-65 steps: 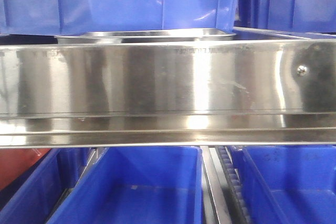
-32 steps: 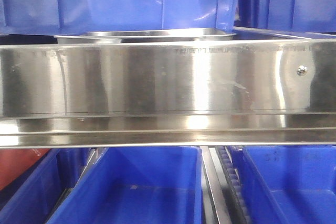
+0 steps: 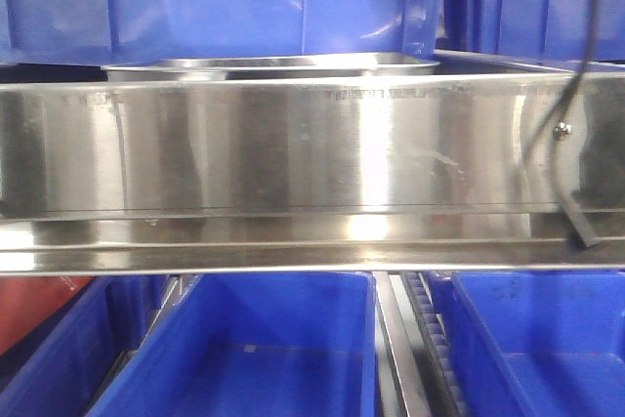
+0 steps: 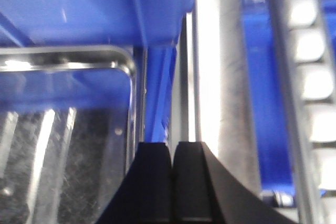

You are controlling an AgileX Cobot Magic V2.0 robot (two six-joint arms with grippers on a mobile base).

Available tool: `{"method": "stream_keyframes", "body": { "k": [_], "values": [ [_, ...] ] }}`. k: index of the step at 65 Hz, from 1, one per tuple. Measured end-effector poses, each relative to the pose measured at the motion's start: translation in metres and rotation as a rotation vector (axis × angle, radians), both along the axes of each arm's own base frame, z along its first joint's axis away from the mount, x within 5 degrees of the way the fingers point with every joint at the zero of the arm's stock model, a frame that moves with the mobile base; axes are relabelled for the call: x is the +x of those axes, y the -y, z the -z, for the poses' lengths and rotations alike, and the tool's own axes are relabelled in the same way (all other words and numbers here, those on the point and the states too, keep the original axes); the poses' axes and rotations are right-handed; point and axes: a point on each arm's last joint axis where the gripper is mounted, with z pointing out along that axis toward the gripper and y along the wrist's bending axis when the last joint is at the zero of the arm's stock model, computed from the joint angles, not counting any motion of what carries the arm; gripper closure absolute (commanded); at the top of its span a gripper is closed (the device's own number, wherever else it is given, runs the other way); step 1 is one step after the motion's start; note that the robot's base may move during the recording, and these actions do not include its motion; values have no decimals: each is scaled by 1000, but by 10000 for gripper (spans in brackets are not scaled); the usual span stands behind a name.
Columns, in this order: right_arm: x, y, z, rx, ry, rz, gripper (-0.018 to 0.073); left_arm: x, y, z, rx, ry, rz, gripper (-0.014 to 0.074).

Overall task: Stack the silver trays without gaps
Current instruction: 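Raise both grippers up to the silver tray rim on the upper shelf, then close both grippers on opposite corners of the silver tray rim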

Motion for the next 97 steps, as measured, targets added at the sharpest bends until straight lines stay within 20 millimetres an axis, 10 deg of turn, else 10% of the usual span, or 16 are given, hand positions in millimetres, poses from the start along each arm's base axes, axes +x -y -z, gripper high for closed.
{"method": "stream_keyframes", "body": {
  "k": [16, 30, 47, 97],
  "values": [
    [4, -11, 17, -30, -58, -15, 608, 4, 11, 12, 11, -30, 23, 611],
    [5, -12, 19, -25, -66, -13, 353, 7, 12, 18, 18, -46, 22, 460],
    [6, -16, 21, 8, -72, -15, 443, 11, 15, 29, 28, -86, 20, 329],
    [19, -25, 52, 18, -136, -15, 450, 18, 21, 52, 19, -171, 11, 330]
  ]
}}
